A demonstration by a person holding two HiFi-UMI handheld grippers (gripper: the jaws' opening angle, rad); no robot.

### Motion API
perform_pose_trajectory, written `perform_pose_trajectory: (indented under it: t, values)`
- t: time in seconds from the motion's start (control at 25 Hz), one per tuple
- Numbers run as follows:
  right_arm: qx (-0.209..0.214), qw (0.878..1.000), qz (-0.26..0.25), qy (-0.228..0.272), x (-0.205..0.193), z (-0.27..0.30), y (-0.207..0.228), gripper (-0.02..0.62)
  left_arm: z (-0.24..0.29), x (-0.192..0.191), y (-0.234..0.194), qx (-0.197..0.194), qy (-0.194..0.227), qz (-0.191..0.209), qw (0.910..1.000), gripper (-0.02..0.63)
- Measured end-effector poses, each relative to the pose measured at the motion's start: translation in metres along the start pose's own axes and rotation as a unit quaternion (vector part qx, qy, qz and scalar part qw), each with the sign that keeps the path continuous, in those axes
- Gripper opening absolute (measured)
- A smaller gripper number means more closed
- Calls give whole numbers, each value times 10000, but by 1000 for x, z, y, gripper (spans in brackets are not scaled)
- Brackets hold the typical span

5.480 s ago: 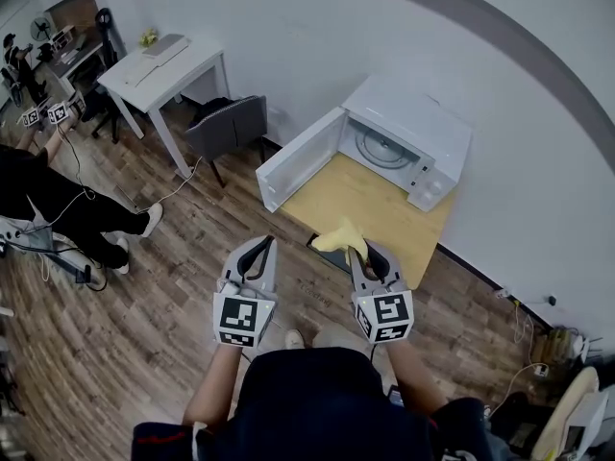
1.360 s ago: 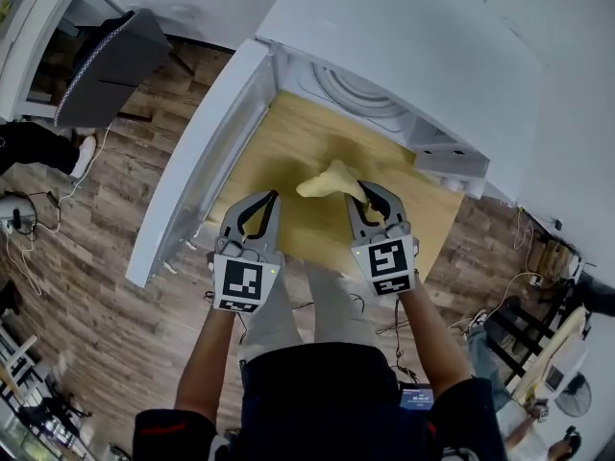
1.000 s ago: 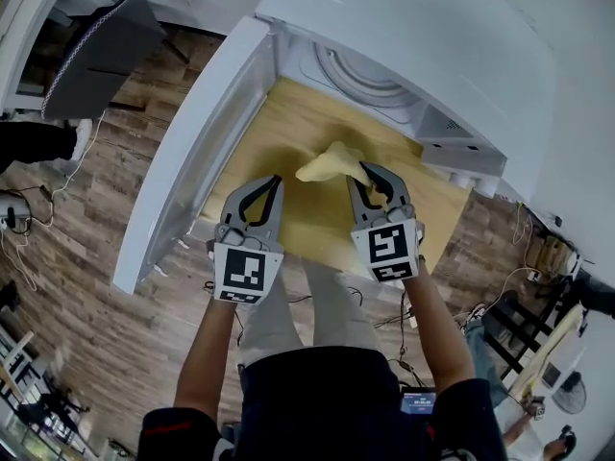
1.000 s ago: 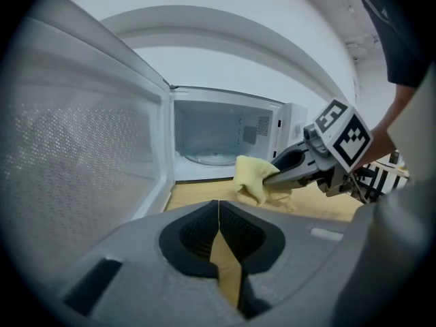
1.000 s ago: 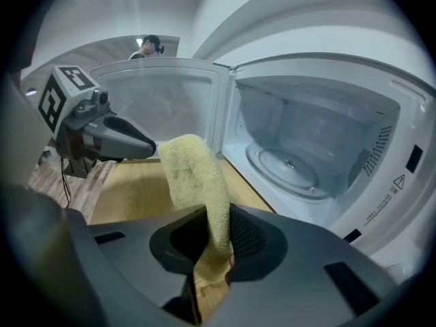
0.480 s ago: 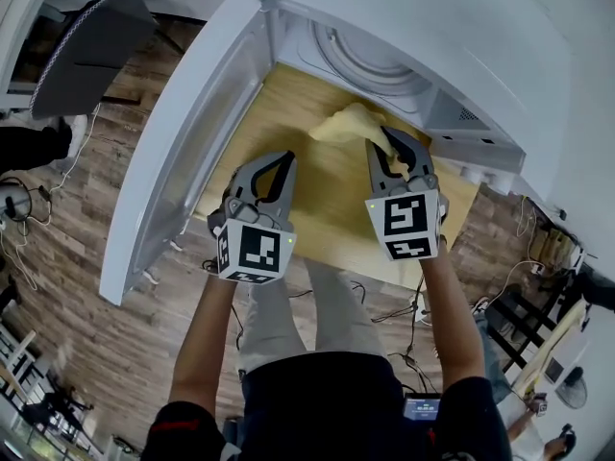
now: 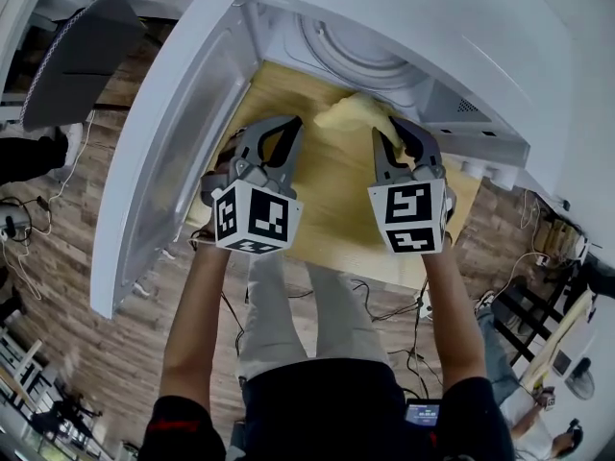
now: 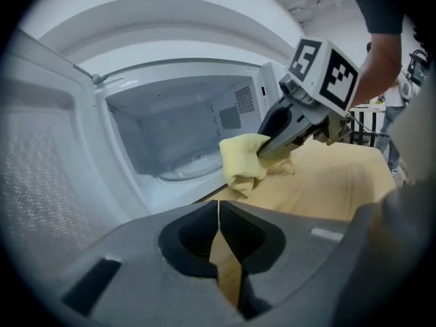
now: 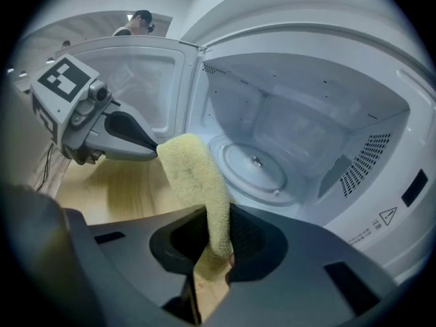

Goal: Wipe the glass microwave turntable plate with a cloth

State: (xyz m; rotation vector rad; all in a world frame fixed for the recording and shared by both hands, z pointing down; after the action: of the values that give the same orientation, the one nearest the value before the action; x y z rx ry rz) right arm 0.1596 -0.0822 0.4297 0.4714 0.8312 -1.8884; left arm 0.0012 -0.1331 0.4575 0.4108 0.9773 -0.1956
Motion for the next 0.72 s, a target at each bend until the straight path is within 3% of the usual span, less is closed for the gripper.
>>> perform_pose_trajectory:
  t: [0.2, 0.44, 0.6, 0.72]
  values:
    - [-87, 9998, 150, -40, -5, 2, 5, 63, 20, 15, -9, -144, 56, 478, 9987, 21]
    - [-204, 9988, 440, -26, -9, 6, 9, 63, 34, 27, -22, -179, 158, 755, 9969, 28]
    - [-194, 9988, 451, -8, -11, 7, 10, 64, 47, 29, -24, -353, -50, 1190, 9923, 130]
    - [-188, 9987, 474, -13, -12, 7, 10, 64, 54, 31, -25, -453, -177, 1477, 9878, 157]
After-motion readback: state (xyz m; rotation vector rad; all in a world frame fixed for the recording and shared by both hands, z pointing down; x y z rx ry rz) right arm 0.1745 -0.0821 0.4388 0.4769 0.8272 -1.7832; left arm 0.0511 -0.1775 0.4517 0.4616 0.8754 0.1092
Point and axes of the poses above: the fingertips, and each gripper's own axes: z forward along the fingers, y to its right, x out of its top, the point moved 7 cm from there along -z, backward along the fingers, and after that the axes turned 1 degree about -z, right-handed, at the moved point
